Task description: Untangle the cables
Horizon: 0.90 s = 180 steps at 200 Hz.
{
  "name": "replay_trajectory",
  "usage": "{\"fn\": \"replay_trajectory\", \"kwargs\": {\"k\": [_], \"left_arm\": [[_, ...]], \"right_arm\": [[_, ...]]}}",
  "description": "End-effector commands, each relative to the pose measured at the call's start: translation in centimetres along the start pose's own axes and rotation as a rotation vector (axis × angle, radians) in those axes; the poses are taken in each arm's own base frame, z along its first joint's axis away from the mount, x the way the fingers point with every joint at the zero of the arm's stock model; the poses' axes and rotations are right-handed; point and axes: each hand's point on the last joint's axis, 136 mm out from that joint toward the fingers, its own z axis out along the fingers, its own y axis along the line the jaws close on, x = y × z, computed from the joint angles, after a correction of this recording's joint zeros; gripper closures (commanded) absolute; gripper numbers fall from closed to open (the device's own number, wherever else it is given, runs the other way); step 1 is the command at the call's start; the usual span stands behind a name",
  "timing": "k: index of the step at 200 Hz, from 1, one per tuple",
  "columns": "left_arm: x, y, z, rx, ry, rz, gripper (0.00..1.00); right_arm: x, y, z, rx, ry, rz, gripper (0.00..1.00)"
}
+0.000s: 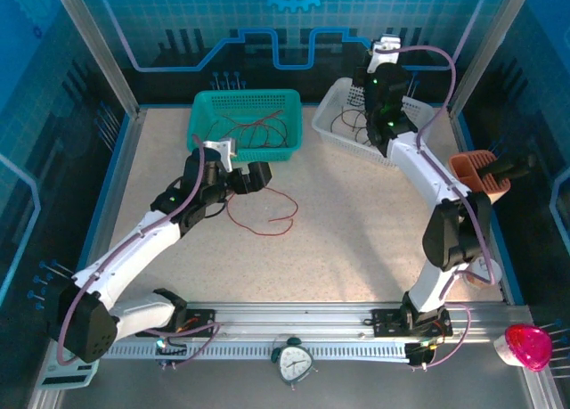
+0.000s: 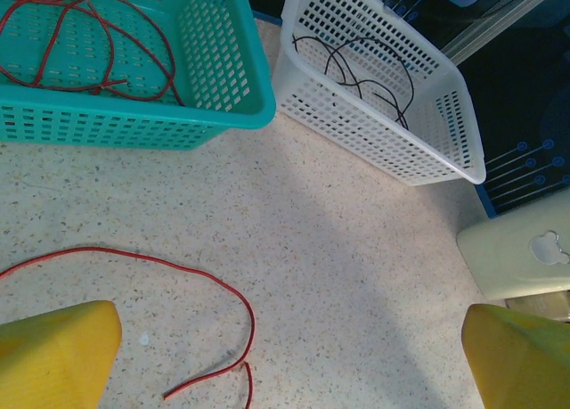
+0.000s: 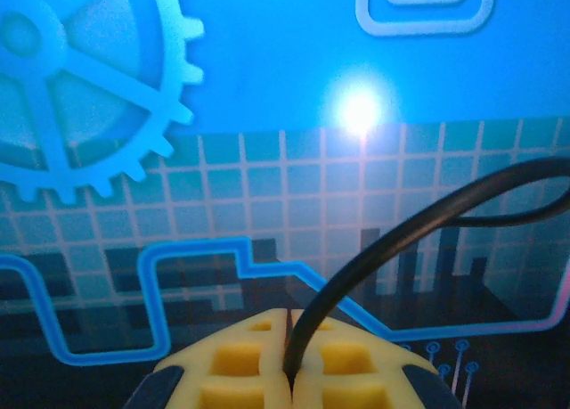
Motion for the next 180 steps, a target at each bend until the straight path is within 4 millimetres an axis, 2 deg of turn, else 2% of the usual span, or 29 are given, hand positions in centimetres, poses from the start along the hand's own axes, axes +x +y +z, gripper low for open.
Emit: {"fn": "replay_trajectory", "kwargs": {"k": [1,47,91,137,180], "left_arm": [[-1.6,-0.6,-1.3,0.002,-0.050,-0.018,0.01],[-1.6,-0.5,-1.1,0.001,-0.046,-0.020,0.01],[-1.5,-0.5,-0.9,0.002,-0.041,-0.023,0.01],[-1.4,-0.4,-0.6,-0.002,-0.039,-0.022,0.01],[-1.2,-0.4,-0.2,0.002,-0.028,-0.024,0.01]], "right_arm": [[-2.2,-0.7,0.7,0.049,-0.071,-0.006,1.00],[1.6,-0.8,2.7,0.103,-0.002,-0.062,1.00],[7.5,-1.0,5.3,0.111,0.128,-0.083,1.00],[15.6,-2.0,7.4,0.090,0.401,-0.033,1.00],[23.0,-4.8,7.0,0.081,0.729,0.155,1.00]]}}
